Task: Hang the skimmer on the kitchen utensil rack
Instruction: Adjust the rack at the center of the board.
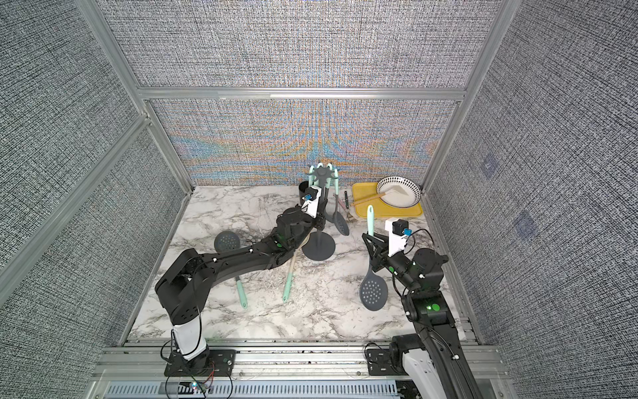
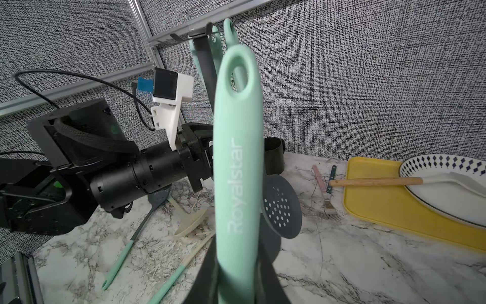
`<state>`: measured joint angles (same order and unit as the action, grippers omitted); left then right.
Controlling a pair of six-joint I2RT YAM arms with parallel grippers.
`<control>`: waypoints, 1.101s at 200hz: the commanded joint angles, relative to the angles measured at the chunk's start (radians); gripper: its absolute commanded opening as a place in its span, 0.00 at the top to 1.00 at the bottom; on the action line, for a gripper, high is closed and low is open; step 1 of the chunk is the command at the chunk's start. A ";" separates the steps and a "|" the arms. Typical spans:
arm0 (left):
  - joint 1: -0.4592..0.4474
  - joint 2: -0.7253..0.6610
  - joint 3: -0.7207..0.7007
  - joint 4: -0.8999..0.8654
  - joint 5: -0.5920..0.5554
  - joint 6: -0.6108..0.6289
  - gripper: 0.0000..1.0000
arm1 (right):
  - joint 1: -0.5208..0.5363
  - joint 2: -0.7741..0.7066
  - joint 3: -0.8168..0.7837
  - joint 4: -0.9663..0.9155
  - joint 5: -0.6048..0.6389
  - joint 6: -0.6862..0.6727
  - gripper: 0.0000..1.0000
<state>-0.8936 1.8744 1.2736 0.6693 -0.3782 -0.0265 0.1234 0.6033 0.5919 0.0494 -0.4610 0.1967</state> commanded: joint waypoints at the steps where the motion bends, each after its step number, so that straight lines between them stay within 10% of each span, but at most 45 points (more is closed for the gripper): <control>1: -0.030 0.021 0.029 0.039 -0.285 0.051 0.98 | 0.000 0.004 -0.001 0.042 0.023 0.011 1.00; 107: -0.145 0.110 0.180 -0.098 -0.734 -0.088 0.97 | -0.005 0.058 0.000 0.094 0.012 0.038 1.00; 176: -0.163 0.086 0.129 -0.063 -0.694 -0.120 0.03 | -0.008 0.050 -0.006 0.096 0.013 0.038 1.00; 220: -0.184 0.029 0.056 -0.039 -0.608 -0.145 0.01 | -0.014 0.053 0.004 0.084 0.038 0.030 1.00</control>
<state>-1.0637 1.9400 1.3617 0.5987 -1.0454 -0.1410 0.1120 0.6544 0.5873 0.1013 -0.4492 0.2283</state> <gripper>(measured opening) 0.992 0.187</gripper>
